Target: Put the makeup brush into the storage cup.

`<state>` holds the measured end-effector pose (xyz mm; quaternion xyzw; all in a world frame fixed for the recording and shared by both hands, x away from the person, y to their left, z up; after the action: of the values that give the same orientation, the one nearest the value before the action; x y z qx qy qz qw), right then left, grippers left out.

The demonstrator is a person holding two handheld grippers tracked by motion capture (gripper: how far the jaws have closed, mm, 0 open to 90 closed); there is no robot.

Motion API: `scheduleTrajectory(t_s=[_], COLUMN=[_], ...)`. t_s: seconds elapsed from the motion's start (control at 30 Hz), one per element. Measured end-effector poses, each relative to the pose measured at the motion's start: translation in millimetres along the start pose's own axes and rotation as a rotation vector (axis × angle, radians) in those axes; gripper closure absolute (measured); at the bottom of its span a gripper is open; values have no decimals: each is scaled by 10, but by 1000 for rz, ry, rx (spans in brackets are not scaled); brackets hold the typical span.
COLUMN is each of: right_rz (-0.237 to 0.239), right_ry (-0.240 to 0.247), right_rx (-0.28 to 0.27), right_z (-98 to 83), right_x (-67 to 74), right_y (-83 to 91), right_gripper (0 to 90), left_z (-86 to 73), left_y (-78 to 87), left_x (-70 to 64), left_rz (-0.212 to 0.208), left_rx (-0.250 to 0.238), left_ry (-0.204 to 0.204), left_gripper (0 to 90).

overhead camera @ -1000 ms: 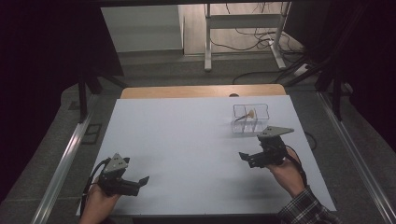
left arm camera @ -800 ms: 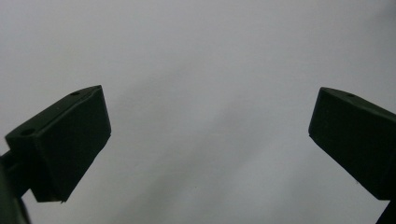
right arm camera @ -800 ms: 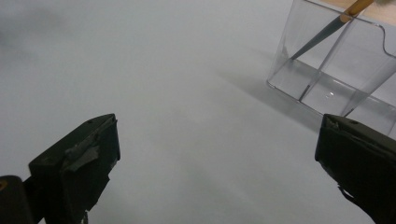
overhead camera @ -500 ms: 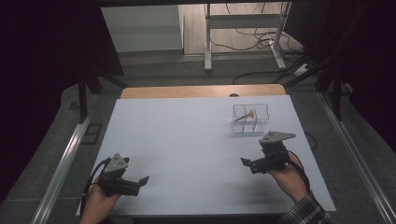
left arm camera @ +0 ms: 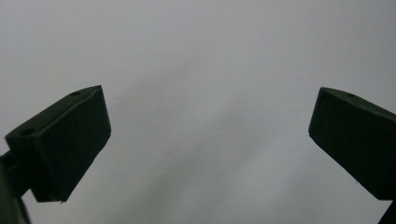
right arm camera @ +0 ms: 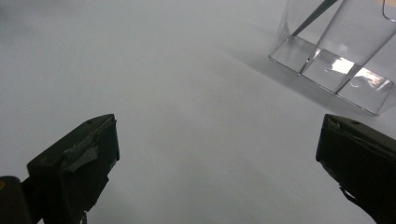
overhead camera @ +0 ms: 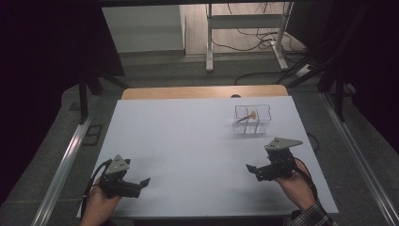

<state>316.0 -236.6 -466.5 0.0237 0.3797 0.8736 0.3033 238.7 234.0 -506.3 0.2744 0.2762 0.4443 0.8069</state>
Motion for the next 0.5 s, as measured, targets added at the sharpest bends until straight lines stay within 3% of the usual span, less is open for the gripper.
scheduleTrajectory(t_s=[0.5], right_rz=[-17], right_ry=[4], right_rx=[22], right_z=[-116], right_x=[61], right_y=[93], right_gripper=[0], left_z=[-2], left_y=[-6], left_x=[1], left_rz=[0], left_rx=[4], left_ry=[-2], left_gripper=[0])
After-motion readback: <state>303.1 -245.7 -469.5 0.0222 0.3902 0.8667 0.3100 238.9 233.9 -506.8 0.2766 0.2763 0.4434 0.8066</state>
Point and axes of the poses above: each handheld gripper's, and its own axes: y roughly backward along the jaws, z roughly out of its top, x roughly to its left, the point moved 2 cm from there along -y, roughly forward along the jaws, and after that the axes turned 14 degrees about y, right-handed, at the moved point
